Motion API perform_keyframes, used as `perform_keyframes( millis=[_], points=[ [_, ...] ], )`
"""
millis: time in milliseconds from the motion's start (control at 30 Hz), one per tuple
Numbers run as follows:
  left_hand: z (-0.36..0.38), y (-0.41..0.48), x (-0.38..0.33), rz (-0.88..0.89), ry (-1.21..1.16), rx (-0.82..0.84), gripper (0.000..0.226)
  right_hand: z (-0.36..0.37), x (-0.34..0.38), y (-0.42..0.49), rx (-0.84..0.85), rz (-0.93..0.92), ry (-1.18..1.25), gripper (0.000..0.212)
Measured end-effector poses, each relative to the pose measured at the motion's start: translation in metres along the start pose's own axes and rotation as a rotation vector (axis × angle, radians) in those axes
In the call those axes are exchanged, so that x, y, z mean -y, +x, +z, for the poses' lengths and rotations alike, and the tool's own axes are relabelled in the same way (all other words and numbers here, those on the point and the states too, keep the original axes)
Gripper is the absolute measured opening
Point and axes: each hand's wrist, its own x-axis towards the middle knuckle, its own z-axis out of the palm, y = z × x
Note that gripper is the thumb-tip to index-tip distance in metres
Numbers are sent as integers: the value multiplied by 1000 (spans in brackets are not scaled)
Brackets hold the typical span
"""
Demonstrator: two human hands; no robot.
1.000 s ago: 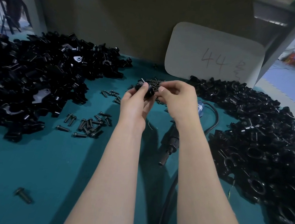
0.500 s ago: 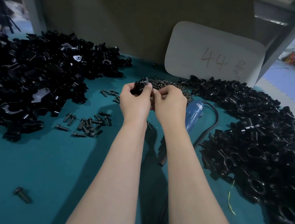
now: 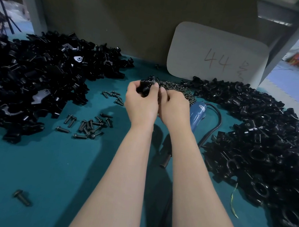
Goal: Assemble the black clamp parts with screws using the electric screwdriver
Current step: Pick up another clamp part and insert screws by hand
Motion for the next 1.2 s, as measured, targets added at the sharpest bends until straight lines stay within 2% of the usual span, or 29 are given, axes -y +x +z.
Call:
perform_keyframes(
  millis=[167, 300, 333, 533, 733, 900, 967, 1100, 1200],
  points=[
    [0, 1, 2, -18, 4, -13, 15, -7, -2, 1, 27, 41, 67, 46],
    [-3, 5, 3, -33, 13, -44, 17, -10, 0, 2, 32, 8, 133, 9],
    [-4, 5, 2, -30, 28, -51, 18, -10, 2, 1, 40, 4, 131, 5],
    [-4, 3, 2, -22, 93, -57, 18, -7, 4, 0, 67, -21, 22, 12],
    [-3, 1, -1, -13, 90, -41, 18, -4, 0, 2, 43, 2, 84, 8],
    [0, 0, -3, 2, 69, 0, 18, -1, -2, 1, -49, -12, 10, 43],
    [1, 0, -2, 13, 71, 3, 18, -1, -4, 1, -55, -15, -21, 47],
    [0, 1, -1, -2, 60, -9, 18, -9, 0, 2, 27, 22, 38, 43],
    [-2, 3, -1, -14, 63, -21, 18, -12, 3, 1, 61, -2, 28, 18]
  ],
)
